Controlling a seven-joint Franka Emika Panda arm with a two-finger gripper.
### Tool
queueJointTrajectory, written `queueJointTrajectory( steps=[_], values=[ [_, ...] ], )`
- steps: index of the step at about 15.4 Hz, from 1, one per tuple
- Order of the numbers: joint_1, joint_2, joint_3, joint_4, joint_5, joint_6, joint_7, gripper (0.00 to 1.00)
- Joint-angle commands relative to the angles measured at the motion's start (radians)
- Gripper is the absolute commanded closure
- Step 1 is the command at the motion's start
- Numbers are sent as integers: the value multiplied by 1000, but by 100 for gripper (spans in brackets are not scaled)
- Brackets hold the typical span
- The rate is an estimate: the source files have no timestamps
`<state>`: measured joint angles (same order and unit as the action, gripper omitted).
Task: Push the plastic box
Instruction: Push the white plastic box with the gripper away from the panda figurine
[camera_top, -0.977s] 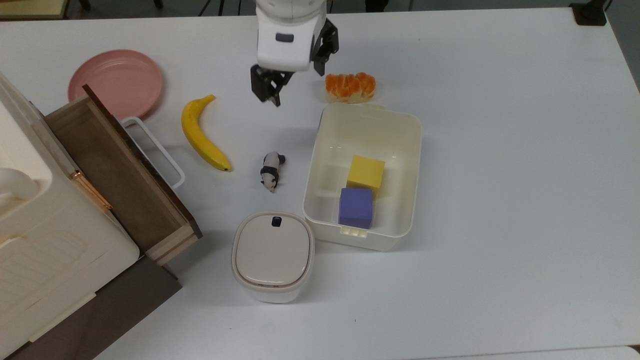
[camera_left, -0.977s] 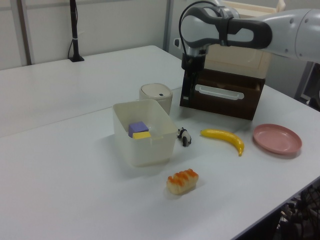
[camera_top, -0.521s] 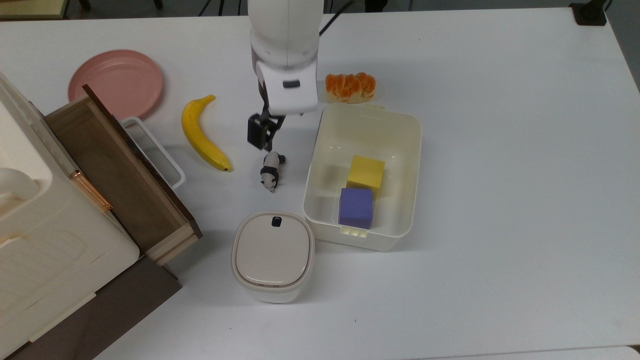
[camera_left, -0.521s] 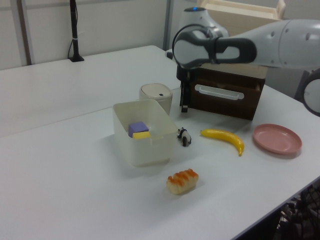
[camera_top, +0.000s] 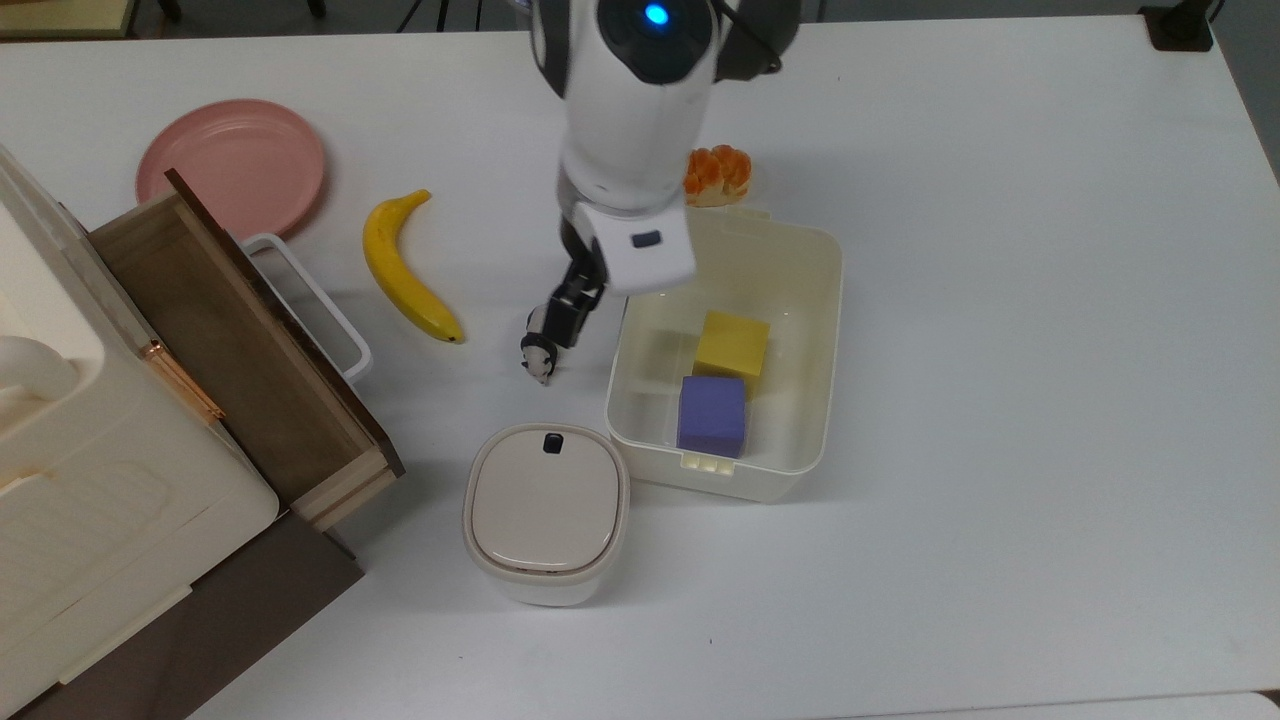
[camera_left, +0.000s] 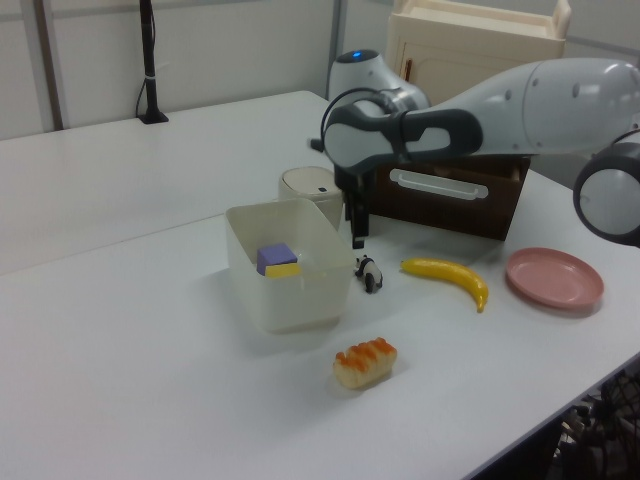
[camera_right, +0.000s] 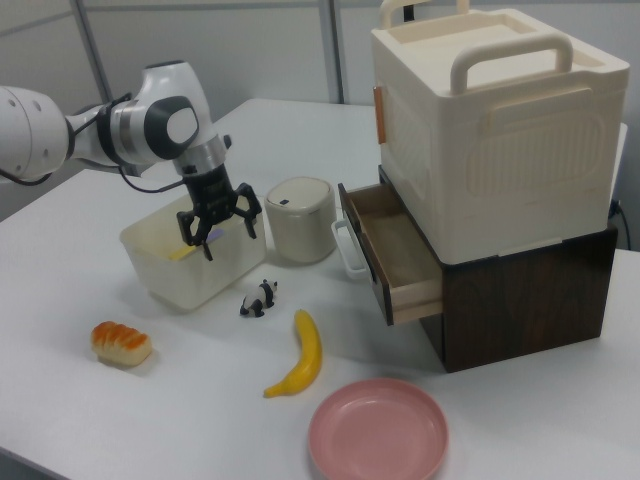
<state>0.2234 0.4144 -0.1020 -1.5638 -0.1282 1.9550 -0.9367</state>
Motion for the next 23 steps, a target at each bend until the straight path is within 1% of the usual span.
queueJointTrajectory(
  steps=[1,5,8,11,14,17,21,23],
  values=[
    [47,4,-1,-30,-18,19,-5,0],
    [94,-2,2,-56,-8,-1,36,0],
    [132,-9,10,-68,2,-45,134,0],
    [136,-13,65,-68,15,-60,275,0],
    [139,-20,108,-59,16,-65,364,0],
    [131,-63,111,-64,16,-86,375,0],
    [108,-153,111,-61,19,-201,390,0],
    [76,-213,110,-59,45,-241,484,0]
  ],
)
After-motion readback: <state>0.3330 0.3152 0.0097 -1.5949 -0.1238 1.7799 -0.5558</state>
